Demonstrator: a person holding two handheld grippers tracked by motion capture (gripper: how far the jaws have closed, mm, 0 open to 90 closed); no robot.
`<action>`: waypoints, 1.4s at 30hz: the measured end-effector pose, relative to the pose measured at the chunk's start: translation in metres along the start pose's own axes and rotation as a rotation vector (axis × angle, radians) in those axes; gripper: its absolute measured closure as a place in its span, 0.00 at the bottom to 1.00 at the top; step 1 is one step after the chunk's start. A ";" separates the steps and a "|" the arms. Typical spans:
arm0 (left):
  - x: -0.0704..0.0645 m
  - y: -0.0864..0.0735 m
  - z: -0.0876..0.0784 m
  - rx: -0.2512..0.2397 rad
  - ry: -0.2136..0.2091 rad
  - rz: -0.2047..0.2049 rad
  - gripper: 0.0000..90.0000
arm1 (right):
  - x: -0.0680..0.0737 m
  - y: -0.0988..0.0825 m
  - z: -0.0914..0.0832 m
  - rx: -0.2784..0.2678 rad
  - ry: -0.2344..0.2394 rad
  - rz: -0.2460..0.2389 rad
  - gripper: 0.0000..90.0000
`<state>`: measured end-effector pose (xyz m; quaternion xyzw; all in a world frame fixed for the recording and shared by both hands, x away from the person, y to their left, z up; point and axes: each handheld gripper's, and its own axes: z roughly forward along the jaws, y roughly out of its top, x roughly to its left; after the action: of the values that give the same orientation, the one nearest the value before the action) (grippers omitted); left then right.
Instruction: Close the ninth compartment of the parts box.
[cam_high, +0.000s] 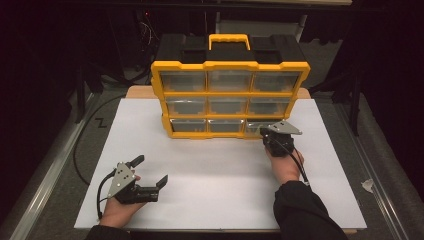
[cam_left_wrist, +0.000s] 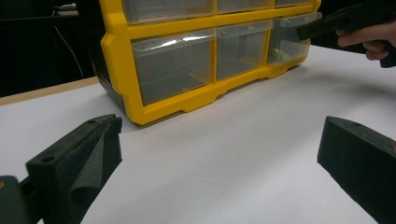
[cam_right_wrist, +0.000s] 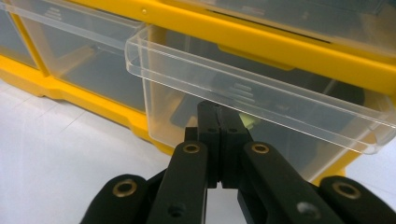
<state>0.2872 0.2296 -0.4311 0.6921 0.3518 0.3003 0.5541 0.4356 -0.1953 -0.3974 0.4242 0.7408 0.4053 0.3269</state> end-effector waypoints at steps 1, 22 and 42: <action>0.000 0.000 0.000 0.000 0.000 0.000 0.00 | 0.000 0.001 0.001 0.002 -0.002 -0.001 1.00; 0.000 0.000 0.000 0.002 -0.002 -0.003 0.00 | -0.004 0.009 0.017 0.016 -0.023 0.000 1.00; 0.001 0.000 0.000 0.004 0.002 0.002 0.00 | 0.004 -0.001 -0.003 0.012 0.099 0.040 0.54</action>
<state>0.2873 0.2303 -0.4315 0.6934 0.3522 0.3009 0.5520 0.4312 -0.1933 -0.3970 0.4203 0.7499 0.4280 0.2789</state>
